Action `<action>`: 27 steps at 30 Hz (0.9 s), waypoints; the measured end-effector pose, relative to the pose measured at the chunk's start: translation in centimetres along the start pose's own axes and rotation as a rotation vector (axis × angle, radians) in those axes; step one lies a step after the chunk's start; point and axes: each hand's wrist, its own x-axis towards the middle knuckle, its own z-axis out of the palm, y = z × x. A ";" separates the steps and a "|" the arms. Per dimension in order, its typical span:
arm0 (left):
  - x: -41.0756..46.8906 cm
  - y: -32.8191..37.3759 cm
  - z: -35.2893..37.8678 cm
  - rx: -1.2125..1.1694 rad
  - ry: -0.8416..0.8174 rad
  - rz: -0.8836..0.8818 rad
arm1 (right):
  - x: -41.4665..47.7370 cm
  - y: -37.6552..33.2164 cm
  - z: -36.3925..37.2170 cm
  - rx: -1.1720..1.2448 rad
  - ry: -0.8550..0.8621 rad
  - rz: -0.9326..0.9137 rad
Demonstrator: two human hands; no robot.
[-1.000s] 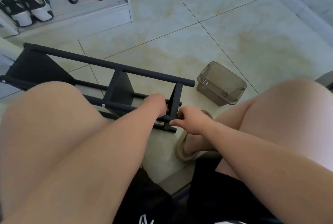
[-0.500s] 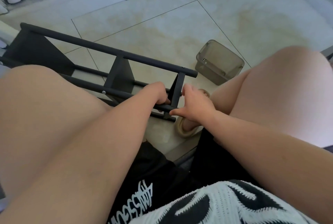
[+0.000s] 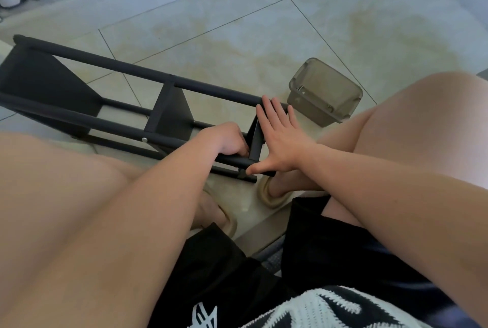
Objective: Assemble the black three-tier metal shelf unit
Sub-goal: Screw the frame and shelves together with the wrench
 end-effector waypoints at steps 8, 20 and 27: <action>1.8 0.5 -1.0 0.035 -0.044 -0.001 | 1.7 1.3 -0.7 0.017 0.007 -0.066; 3.0 0.1 -2.7 -0.180 -0.137 -0.020 | 3.0 2.1 -1.1 0.025 0.036 -0.093; 3.1 -0.5 -2.9 -0.390 -0.282 -0.027 | 2.8 1.9 -0.9 0.023 0.049 -0.090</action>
